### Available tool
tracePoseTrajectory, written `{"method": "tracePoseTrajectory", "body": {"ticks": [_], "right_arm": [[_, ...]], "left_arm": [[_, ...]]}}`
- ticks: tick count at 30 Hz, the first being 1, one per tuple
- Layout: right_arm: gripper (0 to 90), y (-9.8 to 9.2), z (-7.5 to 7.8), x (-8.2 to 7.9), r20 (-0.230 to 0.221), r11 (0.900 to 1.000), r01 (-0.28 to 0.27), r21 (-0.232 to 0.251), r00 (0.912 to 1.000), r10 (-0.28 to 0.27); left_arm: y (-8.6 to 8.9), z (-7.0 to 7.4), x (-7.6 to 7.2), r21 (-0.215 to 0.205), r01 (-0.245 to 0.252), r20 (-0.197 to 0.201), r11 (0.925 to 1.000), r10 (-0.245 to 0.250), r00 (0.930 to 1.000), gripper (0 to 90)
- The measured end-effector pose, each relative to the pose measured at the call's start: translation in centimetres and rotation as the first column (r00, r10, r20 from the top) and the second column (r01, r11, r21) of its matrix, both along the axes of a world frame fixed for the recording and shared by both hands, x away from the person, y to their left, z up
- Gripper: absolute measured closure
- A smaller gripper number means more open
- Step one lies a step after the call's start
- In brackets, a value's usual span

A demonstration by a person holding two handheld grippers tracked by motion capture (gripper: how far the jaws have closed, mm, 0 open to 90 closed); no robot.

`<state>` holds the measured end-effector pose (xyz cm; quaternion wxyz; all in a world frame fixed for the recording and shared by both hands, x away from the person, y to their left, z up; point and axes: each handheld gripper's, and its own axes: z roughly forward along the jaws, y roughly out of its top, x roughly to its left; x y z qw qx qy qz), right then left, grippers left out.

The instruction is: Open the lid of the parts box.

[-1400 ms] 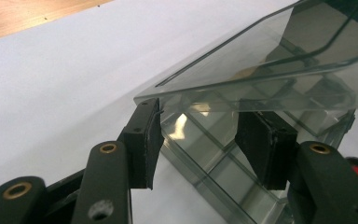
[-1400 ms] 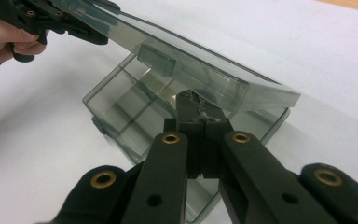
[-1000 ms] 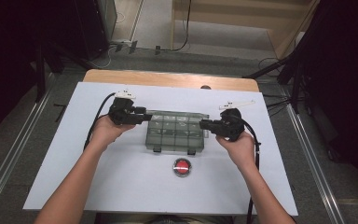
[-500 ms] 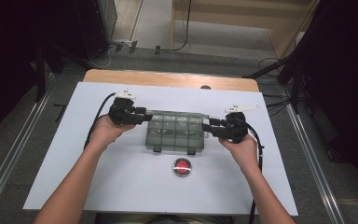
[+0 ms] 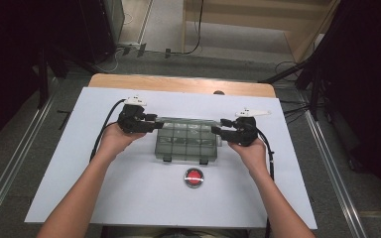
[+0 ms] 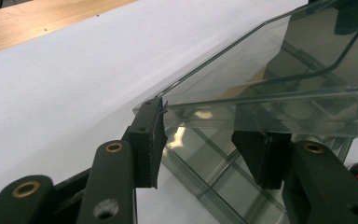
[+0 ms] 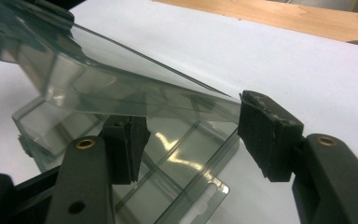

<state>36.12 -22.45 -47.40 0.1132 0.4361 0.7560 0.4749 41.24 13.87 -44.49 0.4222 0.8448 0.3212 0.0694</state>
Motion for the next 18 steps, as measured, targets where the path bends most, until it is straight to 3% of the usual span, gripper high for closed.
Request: {"method": "tracePoseTrajectory", "body": {"ticks": [3, 10, 18], "right_arm": [[46.9, 0.3, 0.0, 0.2, 0.019, 1.000, -0.003, -0.019, 0.9998, 0.004], [52.8, 0.2, 0.1, 1.1, 0.021, 1.000, 0.007, 0.016, 0.9997, -0.007], [54.6, 0.2, 0.2, 1.4, 0.028, 1.000, 0.019, 0.009, 0.9994, -0.019]], "left_arm": [[-0.1, -0.1, 0.0, -0.008, -0.007, 0.002, 0.9999, 0.007, 1.0000, 52.9], [-0.3, -0.2, 0.3, -0.021, -0.018, 0.009, 0.9996, 0.018, 0.9998, 53.0], [-0.6, -0.4, 0.5, -0.018, -0.042, 0.020, 0.9990, 0.042, 0.9989, 53.0]]}}
